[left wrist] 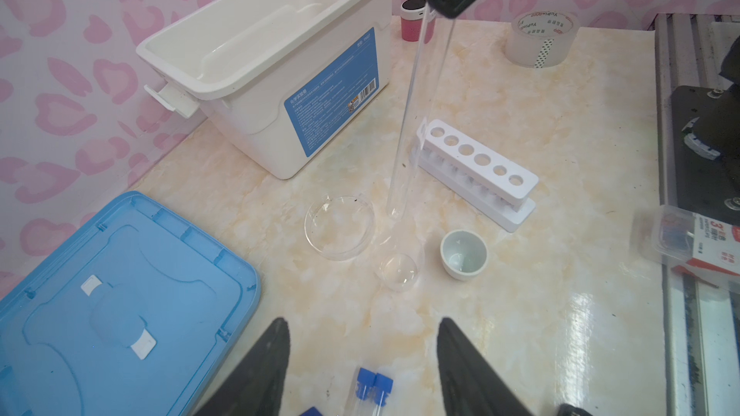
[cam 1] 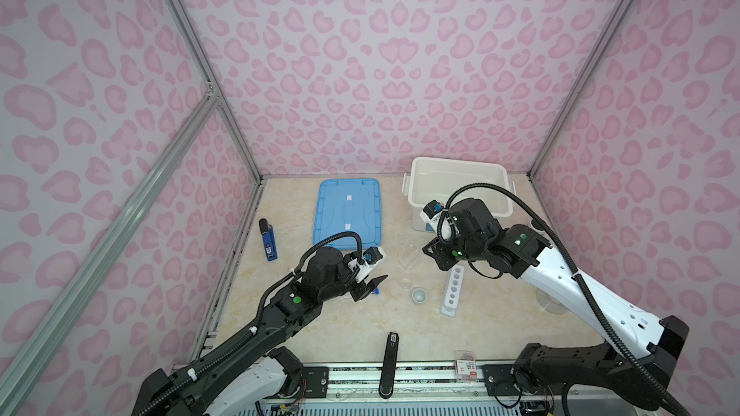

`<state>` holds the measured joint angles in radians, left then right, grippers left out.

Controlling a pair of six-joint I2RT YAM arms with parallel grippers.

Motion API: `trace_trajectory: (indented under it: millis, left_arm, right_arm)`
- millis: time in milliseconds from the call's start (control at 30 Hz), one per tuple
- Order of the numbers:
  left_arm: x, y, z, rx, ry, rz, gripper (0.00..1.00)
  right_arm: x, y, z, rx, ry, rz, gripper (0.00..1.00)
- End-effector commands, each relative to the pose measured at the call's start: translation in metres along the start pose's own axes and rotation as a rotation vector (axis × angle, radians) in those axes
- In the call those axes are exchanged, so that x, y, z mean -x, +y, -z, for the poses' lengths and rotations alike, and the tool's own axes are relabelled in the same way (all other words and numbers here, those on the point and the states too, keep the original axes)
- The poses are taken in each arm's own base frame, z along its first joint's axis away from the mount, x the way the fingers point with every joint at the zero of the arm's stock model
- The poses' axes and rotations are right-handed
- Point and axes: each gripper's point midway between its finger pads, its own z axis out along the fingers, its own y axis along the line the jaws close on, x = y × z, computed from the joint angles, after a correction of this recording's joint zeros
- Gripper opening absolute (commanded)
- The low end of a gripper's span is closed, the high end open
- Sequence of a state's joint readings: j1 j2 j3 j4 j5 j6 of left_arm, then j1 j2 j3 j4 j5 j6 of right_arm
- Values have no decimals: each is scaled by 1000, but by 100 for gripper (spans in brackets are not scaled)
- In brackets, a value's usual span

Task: Organize the chemistry lab equipment
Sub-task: 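Open the left gripper to release the tube while the right gripper holds it, then carry the tube with the right gripper toward the white test tube rack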

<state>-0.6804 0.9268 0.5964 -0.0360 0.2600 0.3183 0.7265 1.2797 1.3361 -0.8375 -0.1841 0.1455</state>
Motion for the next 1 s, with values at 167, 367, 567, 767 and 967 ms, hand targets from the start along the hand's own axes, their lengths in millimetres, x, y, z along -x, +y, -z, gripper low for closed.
trace_trajectory:
  millis: [167,367,567,767,967]
  left_arm:
    - [8,4,3,23,-43,-10,61]
    - [10,2,5,19,-55,-5,61]
    - [10,1,4,12,-57,-1,61]
    - [7,1,2,11,-49,2,61]
    - [6,1,1,9,-44,4,61]
  right_arm:
    - [-35,-52,25,-221,121,-72,9]
    - [-42,-76,37,-304,109,-138,9]
    - [-51,-86,39,-340,108,-172,9]
    - [-56,-97,41,-364,100,-204,9]
    - [-59,-104,36,-363,95,-227,10]
